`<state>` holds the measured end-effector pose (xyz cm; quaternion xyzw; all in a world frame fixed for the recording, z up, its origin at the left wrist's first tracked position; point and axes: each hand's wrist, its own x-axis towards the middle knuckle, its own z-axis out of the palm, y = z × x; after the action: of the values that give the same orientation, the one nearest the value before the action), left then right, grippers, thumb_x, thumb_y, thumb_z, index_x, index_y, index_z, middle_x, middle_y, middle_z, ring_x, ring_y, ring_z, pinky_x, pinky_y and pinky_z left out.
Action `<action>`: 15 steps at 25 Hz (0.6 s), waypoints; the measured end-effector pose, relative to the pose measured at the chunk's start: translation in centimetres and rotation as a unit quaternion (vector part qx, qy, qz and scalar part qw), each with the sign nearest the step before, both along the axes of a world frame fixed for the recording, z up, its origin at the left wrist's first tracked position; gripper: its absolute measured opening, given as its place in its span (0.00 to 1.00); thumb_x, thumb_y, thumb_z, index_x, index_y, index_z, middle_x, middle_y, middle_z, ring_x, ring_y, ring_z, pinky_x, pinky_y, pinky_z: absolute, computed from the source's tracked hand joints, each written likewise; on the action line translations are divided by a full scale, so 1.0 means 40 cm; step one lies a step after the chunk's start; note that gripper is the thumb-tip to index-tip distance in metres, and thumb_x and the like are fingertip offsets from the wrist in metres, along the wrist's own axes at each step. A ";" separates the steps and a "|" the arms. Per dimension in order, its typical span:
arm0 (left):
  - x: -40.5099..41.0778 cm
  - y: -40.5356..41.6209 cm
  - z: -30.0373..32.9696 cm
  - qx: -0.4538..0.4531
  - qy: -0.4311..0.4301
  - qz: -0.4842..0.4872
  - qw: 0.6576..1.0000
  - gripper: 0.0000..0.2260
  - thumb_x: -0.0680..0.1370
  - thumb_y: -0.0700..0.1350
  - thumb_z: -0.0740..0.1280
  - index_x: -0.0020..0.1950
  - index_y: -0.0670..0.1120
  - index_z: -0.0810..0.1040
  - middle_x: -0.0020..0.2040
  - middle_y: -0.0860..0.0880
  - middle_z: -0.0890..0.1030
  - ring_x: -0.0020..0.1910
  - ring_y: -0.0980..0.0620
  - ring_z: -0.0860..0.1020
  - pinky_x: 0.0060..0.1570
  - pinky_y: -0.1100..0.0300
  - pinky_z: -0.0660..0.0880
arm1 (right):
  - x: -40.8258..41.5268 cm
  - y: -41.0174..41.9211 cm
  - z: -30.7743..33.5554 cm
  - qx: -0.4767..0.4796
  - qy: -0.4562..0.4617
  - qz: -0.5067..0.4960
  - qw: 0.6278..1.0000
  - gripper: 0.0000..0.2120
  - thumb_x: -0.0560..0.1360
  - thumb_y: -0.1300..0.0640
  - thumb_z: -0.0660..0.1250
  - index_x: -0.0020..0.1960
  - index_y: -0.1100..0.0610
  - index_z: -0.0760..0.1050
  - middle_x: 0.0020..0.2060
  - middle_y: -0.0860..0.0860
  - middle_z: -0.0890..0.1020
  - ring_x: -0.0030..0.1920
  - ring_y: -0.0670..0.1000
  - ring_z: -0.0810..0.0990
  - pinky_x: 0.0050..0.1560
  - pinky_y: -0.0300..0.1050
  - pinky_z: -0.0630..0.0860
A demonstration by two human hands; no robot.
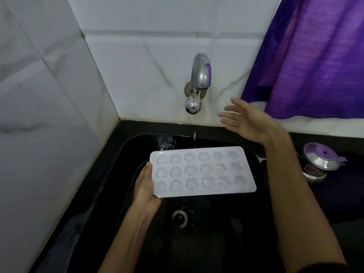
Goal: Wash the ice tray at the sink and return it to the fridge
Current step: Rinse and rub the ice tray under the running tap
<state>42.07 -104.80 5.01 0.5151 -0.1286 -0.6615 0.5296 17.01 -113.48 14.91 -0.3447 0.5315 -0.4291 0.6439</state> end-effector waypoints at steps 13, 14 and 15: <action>0.008 0.032 0.052 -0.052 -0.021 -0.024 0.998 0.15 0.82 0.51 0.57 0.61 0.45 0.76 0.54 0.43 0.83 0.48 0.44 0.83 0.37 0.49 0.81 | -0.095 0.316 -0.091 0.010 0.069 -0.033 0.997 0.11 0.74 0.66 0.65 0.54 0.56 0.77 0.46 0.54 0.85 0.43 0.50 0.85 0.37 0.41 0.81; 0.011 0.039 0.059 -0.062 -0.030 -0.029 0.997 0.15 0.82 0.51 0.57 0.61 0.45 0.76 0.54 0.43 0.83 0.48 0.44 0.83 0.38 0.49 0.81 | -0.094 0.320 -0.096 0.003 0.066 -0.035 0.997 0.11 0.73 0.67 0.66 0.54 0.56 0.77 0.45 0.53 0.85 0.42 0.49 0.85 0.37 0.41 0.81; 0.015 0.048 0.065 -0.072 -0.039 -0.035 0.996 0.14 0.82 0.50 0.57 0.61 0.45 0.76 0.53 0.44 0.83 0.48 0.44 0.83 0.39 0.49 0.82 | -0.092 0.327 -0.101 -0.002 0.061 -0.039 0.997 0.11 0.73 0.67 0.66 0.53 0.56 0.77 0.44 0.52 0.85 0.41 0.49 0.85 0.36 0.41 0.81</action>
<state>42.66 -102.90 7.60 0.4961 -0.2152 -0.6481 0.5363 13.31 -100.39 10.89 -0.3506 0.5819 -0.4336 0.5920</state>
